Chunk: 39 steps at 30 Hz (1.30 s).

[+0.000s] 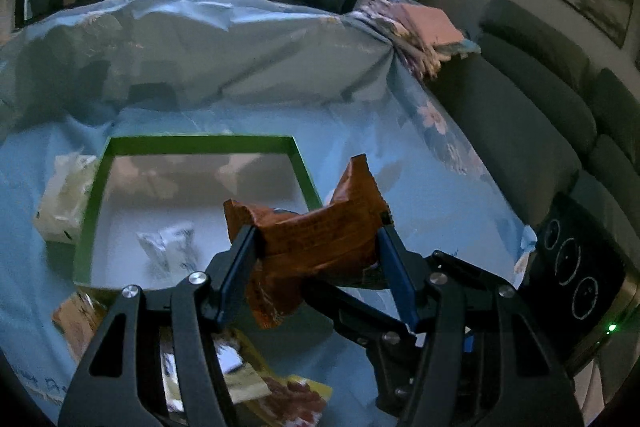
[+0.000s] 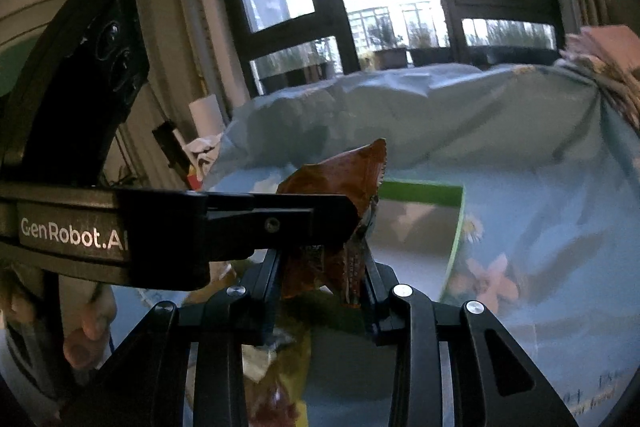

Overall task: Organize snacks
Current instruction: 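Carry the orange-brown bag into the box and open the left gripper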

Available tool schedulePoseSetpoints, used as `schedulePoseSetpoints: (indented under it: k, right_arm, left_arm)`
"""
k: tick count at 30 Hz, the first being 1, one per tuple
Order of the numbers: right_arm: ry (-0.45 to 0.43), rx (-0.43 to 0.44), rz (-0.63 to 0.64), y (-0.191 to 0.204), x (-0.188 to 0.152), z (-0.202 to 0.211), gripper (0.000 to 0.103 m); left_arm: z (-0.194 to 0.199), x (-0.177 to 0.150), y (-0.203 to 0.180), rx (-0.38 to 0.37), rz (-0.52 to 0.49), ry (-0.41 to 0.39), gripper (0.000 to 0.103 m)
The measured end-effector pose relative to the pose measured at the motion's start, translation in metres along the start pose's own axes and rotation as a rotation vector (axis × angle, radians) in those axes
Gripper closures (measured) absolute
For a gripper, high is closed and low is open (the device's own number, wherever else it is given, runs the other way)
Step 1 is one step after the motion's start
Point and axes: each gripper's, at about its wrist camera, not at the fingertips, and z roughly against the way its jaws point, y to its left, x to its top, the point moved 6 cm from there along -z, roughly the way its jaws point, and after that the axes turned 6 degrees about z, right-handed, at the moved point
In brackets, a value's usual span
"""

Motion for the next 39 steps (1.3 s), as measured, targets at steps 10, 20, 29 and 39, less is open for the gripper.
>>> schedulePoseSetpoints:
  k: [10, 20, 29, 39]
  right_arm:
    - [0.028, 0.024, 0.051, 0.005, 0.016, -0.047, 0.068]
    - [0.071, 0.013, 0.039, -0.001, 0.010, -0.078, 0.068]
    - [0.132, 0.015, 0.024, -0.003, 0.001, -0.101, 0.068]
    - [0.203, 0.014, -0.007, -0.010, -0.010, -0.119, 0.068]
  left_arm:
    - [-0.007, 0.022, 0.043, 0.013, 0.063, -0.053, 0.041]
    - [-0.031, 0.032, 0.070, 0.011, 0.099, -0.030, 0.041]
    - [-0.051, 0.032, 0.092, 0.010, 0.140, 0.011, 0.041]
    - [-0.067, 0.024, 0.105, 0.011, 0.172, 0.059, 0.041]
